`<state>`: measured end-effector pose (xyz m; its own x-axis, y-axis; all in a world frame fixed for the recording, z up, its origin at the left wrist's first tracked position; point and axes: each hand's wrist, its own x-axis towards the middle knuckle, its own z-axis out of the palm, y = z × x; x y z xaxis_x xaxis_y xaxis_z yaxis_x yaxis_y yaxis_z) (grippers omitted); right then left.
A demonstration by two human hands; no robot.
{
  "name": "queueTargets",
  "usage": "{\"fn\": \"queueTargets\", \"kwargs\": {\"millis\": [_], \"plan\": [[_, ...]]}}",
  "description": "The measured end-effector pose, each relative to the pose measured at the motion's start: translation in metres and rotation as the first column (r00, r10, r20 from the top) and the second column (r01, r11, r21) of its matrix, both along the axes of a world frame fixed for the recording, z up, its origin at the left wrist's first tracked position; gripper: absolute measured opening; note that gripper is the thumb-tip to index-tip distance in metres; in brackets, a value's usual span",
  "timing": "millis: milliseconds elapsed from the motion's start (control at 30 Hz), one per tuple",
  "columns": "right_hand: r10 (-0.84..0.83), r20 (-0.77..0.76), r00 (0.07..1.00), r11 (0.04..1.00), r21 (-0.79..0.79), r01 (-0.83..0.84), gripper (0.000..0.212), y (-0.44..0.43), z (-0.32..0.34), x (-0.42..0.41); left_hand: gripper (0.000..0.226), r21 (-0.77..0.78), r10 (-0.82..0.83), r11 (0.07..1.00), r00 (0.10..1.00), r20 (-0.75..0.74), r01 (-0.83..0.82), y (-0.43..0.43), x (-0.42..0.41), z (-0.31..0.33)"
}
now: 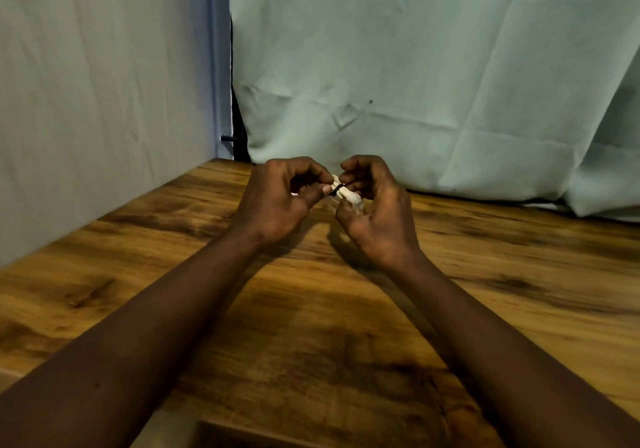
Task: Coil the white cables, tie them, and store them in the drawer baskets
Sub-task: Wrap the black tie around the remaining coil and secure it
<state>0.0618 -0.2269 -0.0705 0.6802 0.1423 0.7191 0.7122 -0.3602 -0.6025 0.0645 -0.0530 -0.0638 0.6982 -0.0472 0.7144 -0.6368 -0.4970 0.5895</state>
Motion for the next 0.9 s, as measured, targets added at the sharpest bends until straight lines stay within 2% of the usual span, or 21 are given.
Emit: {"fn": "queueTargets", "kwargs": {"millis": [200, 367, 467, 700, 900], "plan": [[0.031, -0.030, 0.999, 0.999, -0.020, -0.031, 0.069, -0.005, -0.002, 0.005, 0.014, 0.101, -0.027, 0.995, 0.999, 0.033, 0.023, 0.002, 0.001, -0.001], [0.085, -0.101, 0.991, 0.995, -0.045, -0.090, 0.071, -0.008, -0.007, 0.008, 0.012, 0.215, 0.038, 0.976, 0.999, 0.010, -0.039, 0.004, 0.005, -0.008], [0.081, -0.114, 0.990, 0.991, -0.094, -0.091, 0.073, -0.010, -0.009, 0.010, 0.012, 0.245, 0.046, 0.968, 0.999, 0.013, -0.048, 0.007, 0.005, -0.008], [0.087, -0.128, 0.988, 0.990, -0.103, -0.101, 0.076, -0.012, -0.011, 0.010, 0.015, 0.285, 0.126, 0.950, 0.992, 0.027, -0.129, 0.009, 0.001, -0.004], [0.069, -0.099, 0.993, 0.988, -0.129, -0.081, 0.067, -0.012, -0.013, 0.009, 0.011, 0.454, 0.071, 0.884, 0.991, 0.114, -0.116, 0.011, -0.001, -0.004]]}}
